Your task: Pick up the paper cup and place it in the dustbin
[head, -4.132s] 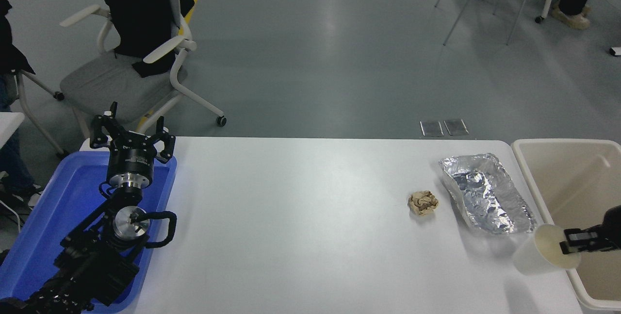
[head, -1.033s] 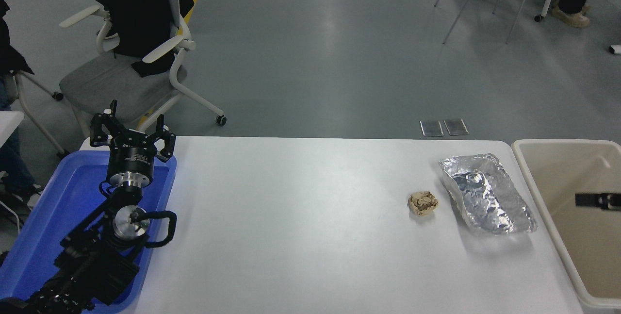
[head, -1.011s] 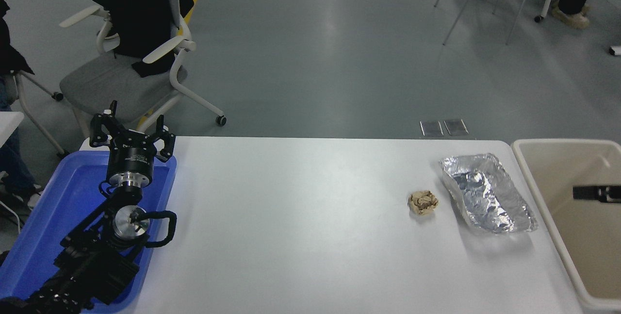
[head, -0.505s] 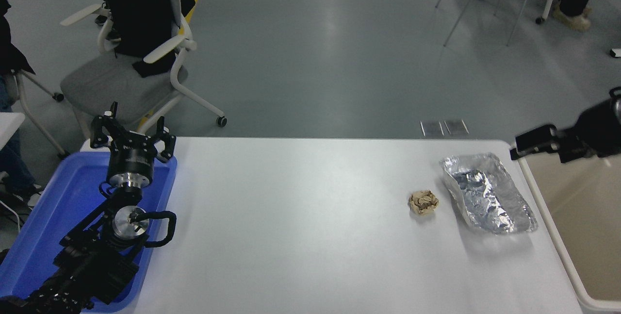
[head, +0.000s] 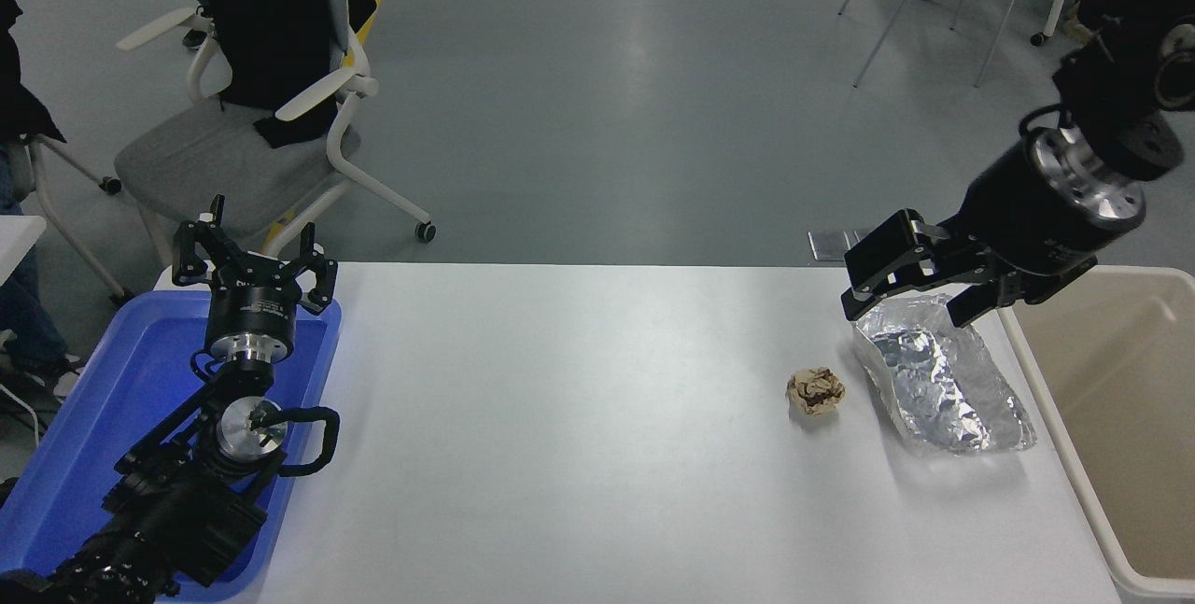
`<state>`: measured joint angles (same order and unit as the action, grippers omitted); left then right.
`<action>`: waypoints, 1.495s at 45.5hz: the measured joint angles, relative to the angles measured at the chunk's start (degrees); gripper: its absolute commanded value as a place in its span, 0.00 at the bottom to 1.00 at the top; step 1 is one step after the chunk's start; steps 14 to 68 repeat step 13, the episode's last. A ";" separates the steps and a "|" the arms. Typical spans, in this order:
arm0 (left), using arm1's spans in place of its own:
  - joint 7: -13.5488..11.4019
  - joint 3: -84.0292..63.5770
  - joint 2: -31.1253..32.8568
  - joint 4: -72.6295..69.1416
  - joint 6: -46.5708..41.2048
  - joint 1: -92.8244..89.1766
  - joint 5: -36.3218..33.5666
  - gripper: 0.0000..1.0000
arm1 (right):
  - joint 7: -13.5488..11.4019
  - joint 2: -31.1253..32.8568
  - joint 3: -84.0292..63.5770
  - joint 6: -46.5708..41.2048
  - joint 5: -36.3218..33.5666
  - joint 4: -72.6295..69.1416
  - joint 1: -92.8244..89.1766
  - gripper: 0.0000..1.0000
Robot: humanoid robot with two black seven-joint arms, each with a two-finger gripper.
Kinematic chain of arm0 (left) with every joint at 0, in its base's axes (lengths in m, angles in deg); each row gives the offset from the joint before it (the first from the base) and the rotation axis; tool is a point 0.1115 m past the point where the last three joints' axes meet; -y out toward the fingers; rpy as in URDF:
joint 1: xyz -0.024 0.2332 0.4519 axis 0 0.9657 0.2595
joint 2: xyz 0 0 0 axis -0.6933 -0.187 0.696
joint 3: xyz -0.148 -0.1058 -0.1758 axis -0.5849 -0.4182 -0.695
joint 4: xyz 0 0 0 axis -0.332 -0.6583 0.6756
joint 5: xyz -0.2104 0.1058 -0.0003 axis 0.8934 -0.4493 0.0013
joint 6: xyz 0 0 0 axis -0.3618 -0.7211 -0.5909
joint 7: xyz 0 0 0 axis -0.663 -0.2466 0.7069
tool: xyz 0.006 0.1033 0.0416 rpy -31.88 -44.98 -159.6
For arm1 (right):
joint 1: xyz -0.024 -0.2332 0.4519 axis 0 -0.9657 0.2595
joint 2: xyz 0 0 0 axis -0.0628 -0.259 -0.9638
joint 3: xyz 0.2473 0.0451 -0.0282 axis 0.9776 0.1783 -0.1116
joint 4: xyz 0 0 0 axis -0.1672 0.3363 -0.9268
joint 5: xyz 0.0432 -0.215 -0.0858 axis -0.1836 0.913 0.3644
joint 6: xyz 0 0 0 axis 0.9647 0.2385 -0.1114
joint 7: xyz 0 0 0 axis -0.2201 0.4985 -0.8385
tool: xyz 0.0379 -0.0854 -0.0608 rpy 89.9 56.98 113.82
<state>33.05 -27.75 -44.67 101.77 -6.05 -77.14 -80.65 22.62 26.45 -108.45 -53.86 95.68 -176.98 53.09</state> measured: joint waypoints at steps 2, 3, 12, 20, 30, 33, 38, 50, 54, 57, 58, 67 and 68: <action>0.00 0.00 0.00 0.00 0.00 0.00 0.00 0.99 | 0.00 -0.82 -0.06 -0.11 -0.59 -0.03 0.42 1.00; -0.01 0.00 0.00 0.00 0.00 0.00 0.00 0.99 | 0.00 -1.34 -0.12 -0.17 -0.96 -0.05 0.70 1.00; -0.07 0.00 0.00 0.00 0.00 0.00 0.00 0.99 | 0.00 -3.80 -0.28 -0.52 -2.26 -0.07 2.17 1.00; -0.07 0.00 0.00 0.00 0.00 0.00 0.00 0.99 | 0.00 -4.01 -0.38 -0.55 -2.28 -0.07 2.26 1.00; -0.07 0.00 0.00 0.00 0.00 0.00 0.00 0.99 | 0.00 -4.01 -0.38 -0.55 -2.28 -0.07 2.26 1.00; -0.07 0.00 0.00 0.00 0.00 0.00 0.00 0.99 | 0.00 -4.01 -0.38 -0.55 -2.28 -0.07 2.26 1.00; -0.07 0.00 0.00 0.00 0.00 0.00 0.00 0.99 | 0.00 -4.01 -0.38 -0.55 -2.28 -0.07 2.26 1.00; -0.07 0.00 0.00 0.00 0.00 0.00 0.00 0.99 | 0.00 -4.01 -0.38 -0.55 -2.28 -0.07 2.26 1.00; -0.07 0.00 0.00 0.00 0.00 0.00 0.00 0.99 | 0.00 -4.01 -0.38 -0.55 -2.28 -0.07 2.26 1.00; -0.07 0.00 0.00 0.00 0.00 0.00 0.00 0.99 | 0.00 -4.01 -0.38 -0.55 -2.28 -0.07 2.26 1.00; -0.07 0.00 0.00 0.00 0.00 0.00 0.00 0.99 | 0.00 -4.01 -0.38 -0.55 -2.28 -0.07 2.26 1.00; -0.07 0.00 0.00 0.00 0.00 0.00 0.00 0.99 | 0.00 -4.01 -0.38 -0.55 -2.28 -0.07 2.26 1.00; -0.07 0.00 0.00 0.00 0.00 0.00 0.00 0.99 | 0.00 -4.01 -0.38 -0.55 -2.28 -0.07 2.26 1.00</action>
